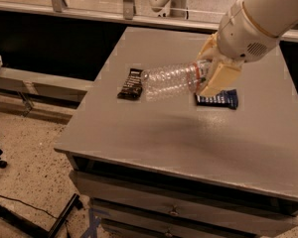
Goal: Pick water bottle
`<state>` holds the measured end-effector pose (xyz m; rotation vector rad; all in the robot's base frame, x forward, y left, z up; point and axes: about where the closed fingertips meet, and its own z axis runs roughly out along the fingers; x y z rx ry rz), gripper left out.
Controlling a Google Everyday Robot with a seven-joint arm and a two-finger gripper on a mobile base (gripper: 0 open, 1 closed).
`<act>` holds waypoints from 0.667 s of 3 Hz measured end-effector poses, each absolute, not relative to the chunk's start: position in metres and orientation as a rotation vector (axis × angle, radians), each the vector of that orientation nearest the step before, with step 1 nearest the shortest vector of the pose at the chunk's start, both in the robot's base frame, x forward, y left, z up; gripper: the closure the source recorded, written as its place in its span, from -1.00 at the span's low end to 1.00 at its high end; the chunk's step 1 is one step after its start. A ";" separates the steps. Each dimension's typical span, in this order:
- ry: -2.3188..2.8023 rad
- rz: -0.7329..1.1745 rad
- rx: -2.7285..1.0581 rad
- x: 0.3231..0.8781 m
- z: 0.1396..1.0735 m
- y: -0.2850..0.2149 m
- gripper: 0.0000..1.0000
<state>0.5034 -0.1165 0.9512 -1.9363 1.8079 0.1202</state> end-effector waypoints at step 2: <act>1.846 -0.005 -1.894 0.487 0.985 -0.132 1.00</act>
Offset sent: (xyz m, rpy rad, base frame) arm -0.0211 -0.0199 0.0430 -0.0685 -0.0700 -0.0754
